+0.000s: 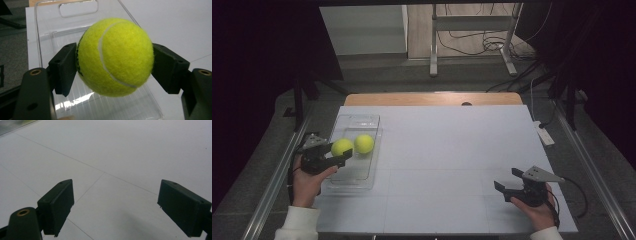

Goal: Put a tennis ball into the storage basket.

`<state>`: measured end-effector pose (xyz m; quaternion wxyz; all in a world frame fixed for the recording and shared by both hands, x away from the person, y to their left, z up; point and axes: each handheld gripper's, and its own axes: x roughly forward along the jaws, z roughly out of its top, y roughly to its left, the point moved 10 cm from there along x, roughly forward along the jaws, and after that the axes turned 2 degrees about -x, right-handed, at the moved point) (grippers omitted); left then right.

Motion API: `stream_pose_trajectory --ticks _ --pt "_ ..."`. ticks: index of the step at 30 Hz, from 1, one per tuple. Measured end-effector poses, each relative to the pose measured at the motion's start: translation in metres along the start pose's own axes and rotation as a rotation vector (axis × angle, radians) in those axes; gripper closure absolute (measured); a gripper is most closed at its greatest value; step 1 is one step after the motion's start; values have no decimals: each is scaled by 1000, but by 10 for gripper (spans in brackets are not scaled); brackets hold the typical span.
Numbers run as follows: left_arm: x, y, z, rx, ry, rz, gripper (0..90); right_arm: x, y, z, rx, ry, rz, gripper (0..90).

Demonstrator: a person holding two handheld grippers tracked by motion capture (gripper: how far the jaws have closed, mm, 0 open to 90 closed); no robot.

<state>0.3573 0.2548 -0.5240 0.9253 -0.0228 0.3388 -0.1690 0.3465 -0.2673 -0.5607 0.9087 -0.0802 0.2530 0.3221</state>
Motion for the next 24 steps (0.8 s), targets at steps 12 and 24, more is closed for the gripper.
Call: stream_pose_trajectory --ticks 12,24 --pt "7 6 -9 13 64 32 272 0 0 0 -2 2 1 142" --pt "14 5 -19 33 140 45 271 0 0 0 -2 0 0 142"
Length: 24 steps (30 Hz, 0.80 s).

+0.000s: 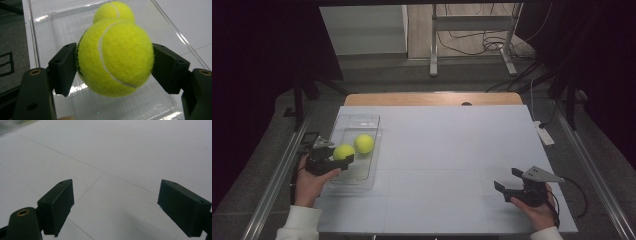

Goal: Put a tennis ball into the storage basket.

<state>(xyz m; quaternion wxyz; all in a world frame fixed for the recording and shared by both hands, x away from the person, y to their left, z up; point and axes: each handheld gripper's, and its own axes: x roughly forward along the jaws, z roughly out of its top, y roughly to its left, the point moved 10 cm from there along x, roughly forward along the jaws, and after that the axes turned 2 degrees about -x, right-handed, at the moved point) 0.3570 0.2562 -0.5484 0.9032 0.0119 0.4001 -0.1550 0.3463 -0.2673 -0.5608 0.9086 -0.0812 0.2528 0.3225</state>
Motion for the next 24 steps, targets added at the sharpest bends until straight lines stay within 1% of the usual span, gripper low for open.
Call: stream_pose_trajectory --ticks 2,4,6,8,11,13,17,19,20,21,22,23,24 --pt "1 0 -2 -2 13 2 270 0 0 0 0 0 0 142" --pt "3 1 -3 5 24 9 270 0 0 0 0 1 1 142" --pt "3 1 -3 7 26 11 269 0 0 0 0 1 1 142" --pt "5 2 -5 9 33 21 269 0 0 0 0 1 1 142" --pt "6 1 -6 11 43 17 269 0 0 0 0 0 0 142" --pt "6 1 -6 6 47 20 267 0 0 0 0 0 0 142" --pt "7 3 -8 10 55 27 266 0 0 0 0 0 0 142" --pt "8 2 -8 8 54 27 264 0 0 0 -1 -1 0 142" --pt "8 1 -9 21 55 23 262 0 0 0 0 0 1 142" --pt "8 1 -9 21 55 23 249 0 0 0 -1 0 0 142" --pt "8 -1 -7 31 39 6 219 0 0 0 0 -1 0 142" --pt "7 -2 -4 22 23 1 197 0 0 0 0 -1 0 142" --pt "7 -2 -4 22 23 1 177 0 0 0 0 -1 0 142"
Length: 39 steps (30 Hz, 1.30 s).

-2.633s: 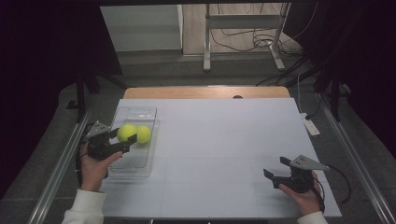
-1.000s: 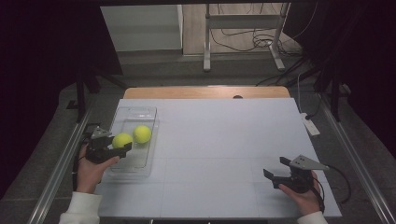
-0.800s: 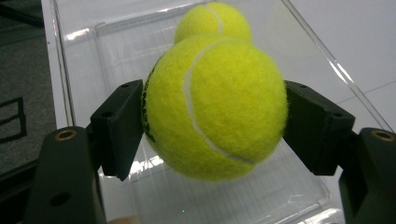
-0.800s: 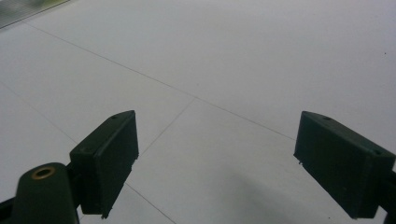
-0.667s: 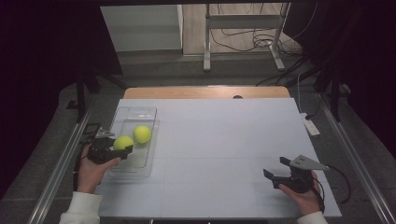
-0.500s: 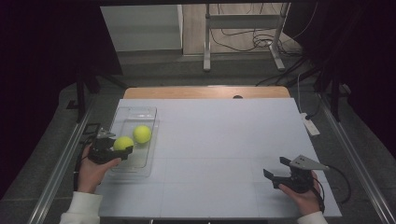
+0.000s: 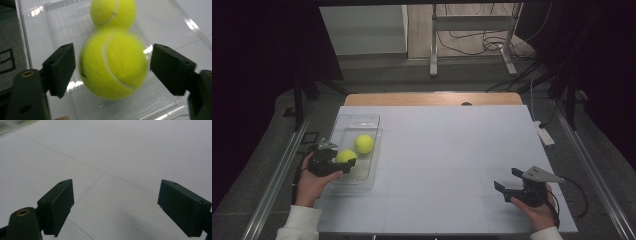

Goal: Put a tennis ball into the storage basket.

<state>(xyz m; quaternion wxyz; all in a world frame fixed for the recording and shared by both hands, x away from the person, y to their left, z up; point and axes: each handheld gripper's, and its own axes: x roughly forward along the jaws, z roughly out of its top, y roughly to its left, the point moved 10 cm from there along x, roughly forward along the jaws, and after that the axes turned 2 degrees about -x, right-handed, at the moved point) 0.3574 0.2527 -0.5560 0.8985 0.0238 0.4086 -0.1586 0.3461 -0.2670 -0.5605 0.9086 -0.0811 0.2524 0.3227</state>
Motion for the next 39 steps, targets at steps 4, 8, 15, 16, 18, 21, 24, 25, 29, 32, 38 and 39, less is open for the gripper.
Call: stream_pose_trajectory --ticks 4,8,15,16,18,21,24,25,29,32,38,39 --pt "-7 -3 7 -14 -43 -25 147 0 0 0 0 0 0 142" --pt "-11 -3 12 -36 -104 -25 136 0 0 0 -1 -3 0 142" --pt "-25 -13 17 -89 -220 -153 136 1 0 1 0 -3 4 142" --pt "-27 -15 18 -95 -239 -178 137 1 0 1 -1 -4 6 142" --pt "-28 -17 18 -94 -245 -194 138 1 0 1 1 -4 8 142" --pt "-29 -22 15 -77 -250 -200 138 2 -1 2 6 -8 11 143" --pt "-29 -28 11 -67 -249 -208 137 3 -1 2 10 -9 15 142" --pt "-29 -29 10 -66 -246 -210 137 4 -1 2 10 -9 17 142" --pt "-29 -41 5 -43 -246 -230 135 3 0 3 7 -14 20 142" --pt "-30 -47 3 -30 -253 -239 133 3 0 3 9 -15 21 142" --pt "-29 -63 -6 4 -239 -262 128 1 1 3 12 -20 27 142" --pt "-29 -64 -7 9 -240 -262 127 0 1 3 13 -22 27 142"
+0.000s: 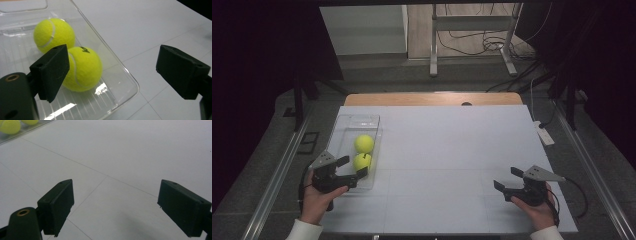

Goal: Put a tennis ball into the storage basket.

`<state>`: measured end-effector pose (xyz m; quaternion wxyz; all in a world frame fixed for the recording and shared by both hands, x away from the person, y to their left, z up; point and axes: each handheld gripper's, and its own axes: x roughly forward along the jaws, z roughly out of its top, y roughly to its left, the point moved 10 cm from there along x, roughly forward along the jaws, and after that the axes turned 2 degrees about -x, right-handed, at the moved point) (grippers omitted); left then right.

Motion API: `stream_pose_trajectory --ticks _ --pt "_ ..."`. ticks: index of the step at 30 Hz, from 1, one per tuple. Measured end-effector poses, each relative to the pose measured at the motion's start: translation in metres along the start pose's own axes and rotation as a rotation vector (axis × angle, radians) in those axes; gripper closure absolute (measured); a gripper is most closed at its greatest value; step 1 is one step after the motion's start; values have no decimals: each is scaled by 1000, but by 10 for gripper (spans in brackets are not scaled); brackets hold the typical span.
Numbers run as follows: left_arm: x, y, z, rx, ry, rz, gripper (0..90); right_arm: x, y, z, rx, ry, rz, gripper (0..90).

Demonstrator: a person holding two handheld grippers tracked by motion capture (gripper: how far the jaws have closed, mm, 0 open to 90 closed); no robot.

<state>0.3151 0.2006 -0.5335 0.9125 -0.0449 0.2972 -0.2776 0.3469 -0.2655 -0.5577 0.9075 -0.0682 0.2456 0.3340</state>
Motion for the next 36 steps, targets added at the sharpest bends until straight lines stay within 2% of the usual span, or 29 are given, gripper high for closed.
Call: stream_pose_trajectory --ticks 10,14,18,26,36 --pt "-2 -16 -13 38 -13 -25 126 -15 6 1 -4 -21 -14 141" --pt "1 -22 -22 45 -1 -43 127 -20 11 1 -7 -22 -13 141" --pt "3 -26 -28 64 9 -43 127 -22 15 1 -9 -22 -12 140" --pt "4 -25 -26 63 -1 -33 130 -19 20 0 -22 -11 -2 140" --pt "6 -26 -23 72 -3 -28 126 -18 16 -2 -12 -9 -3 139"
